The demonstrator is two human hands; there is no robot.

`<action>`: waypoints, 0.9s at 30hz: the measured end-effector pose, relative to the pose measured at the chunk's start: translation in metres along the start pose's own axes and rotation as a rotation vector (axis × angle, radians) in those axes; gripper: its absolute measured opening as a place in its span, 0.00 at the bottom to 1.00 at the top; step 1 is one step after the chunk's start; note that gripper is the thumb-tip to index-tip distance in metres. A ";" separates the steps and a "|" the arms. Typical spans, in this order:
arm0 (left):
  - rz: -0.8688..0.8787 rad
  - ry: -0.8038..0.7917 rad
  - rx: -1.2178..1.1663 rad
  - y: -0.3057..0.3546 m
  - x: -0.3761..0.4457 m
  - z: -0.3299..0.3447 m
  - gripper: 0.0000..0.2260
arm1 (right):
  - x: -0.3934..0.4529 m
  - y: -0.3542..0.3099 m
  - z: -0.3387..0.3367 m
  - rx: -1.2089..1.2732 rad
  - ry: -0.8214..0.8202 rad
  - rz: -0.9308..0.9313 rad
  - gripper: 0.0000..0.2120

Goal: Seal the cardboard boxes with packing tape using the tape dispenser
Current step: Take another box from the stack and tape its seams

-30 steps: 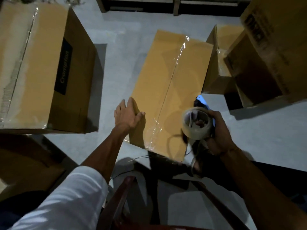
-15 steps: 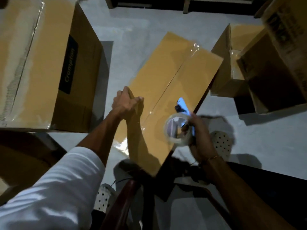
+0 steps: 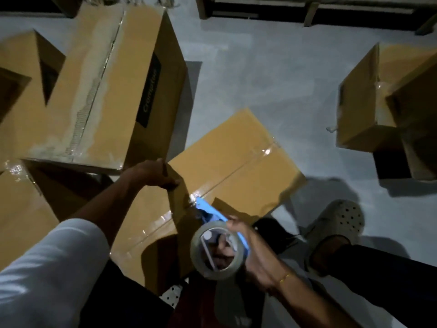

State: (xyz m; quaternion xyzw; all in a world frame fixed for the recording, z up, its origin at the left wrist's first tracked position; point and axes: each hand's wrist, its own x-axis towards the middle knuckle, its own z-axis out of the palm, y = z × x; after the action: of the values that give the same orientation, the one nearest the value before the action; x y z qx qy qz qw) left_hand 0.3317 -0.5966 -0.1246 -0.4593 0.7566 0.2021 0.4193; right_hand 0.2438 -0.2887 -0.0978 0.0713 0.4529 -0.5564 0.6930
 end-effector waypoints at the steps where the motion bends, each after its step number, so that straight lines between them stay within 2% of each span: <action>1: 0.017 -0.033 0.060 0.011 -0.003 -0.004 0.31 | -0.003 -0.006 -0.006 0.050 0.000 -0.014 0.25; 3: 0.099 -0.090 0.137 0.025 -0.008 -0.005 0.23 | -0.012 -0.028 -0.015 0.133 -0.011 -0.087 0.22; 5: 0.130 -0.085 0.255 0.030 -0.006 0.006 0.27 | -0.018 -0.051 -0.026 0.155 -0.029 -0.099 0.24; 7: 0.030 0.014 0.300 0.034 -0.003 0.017 0.28 | -0.024 -0.074 -0.036 0.119 -0.065 -0.114 0.26; 8: 0.007 0.096 0.280 0.042 -0.010 0.021 0.25 | -0.028 -0.086 -0.040 0.090 -0.065 -0.149 0.24; 10: 0.077 0.262 0.189 0.066 -0.038 0.018 0.18 | -0.039 -0.103 -0.048 0.036 -0.031 -0.209 0.22; 12: 0.195 0.322 -0.088 0.091 -0.059 0.018 0.15 | -0.050 -0.115 -0.053 -0.016 -0.016 -0.246 0.22; 13: 0.255 0.276 -0.328 0.100 -0.070 0.017 0.16 | -0.057 -0.120 -0.054 -0.057 -0.024 -0.273 0.22; 15: 0.307 0.049 -0.833 0.121 -0.094 0.017 0.22 | -0.071 -0.127 -0.054 -0.172 -0.002 -0.315 0.24; 17: 0.345 -0.190 -1.116 0.139 -0.123 0.013 0.30 | -0.085 -0.131 -0.050 -0.277 0.017 -0.368 0.25; 19: 0.384 -0.366 -1.236 0.152 -0.141 0.011 0.34 | -0.097 -0.133 -0.045 -0.364 0.042 -0.416 0.23; 21: 0.411 -0.456 -1.302 0.159 -0.154 0.007 0.32 | -0.107 -0.136 -0.042 -0.467 0.078 -0.462 0.21; 27: 0.477 -0.468 -1.348 0.172 -0.178 -0.001 0.18 | -0.144 -0.142 -0.041 -0.797 0.131 -0.573 0.19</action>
State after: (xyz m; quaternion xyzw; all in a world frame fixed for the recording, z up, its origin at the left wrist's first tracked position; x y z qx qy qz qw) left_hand 0.2232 -0.4183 0.0079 -0.3852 0.4394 0.7990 0.1420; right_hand 0.1073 -0.2151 0.0375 -0.2919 0.6746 -0.5024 0.4554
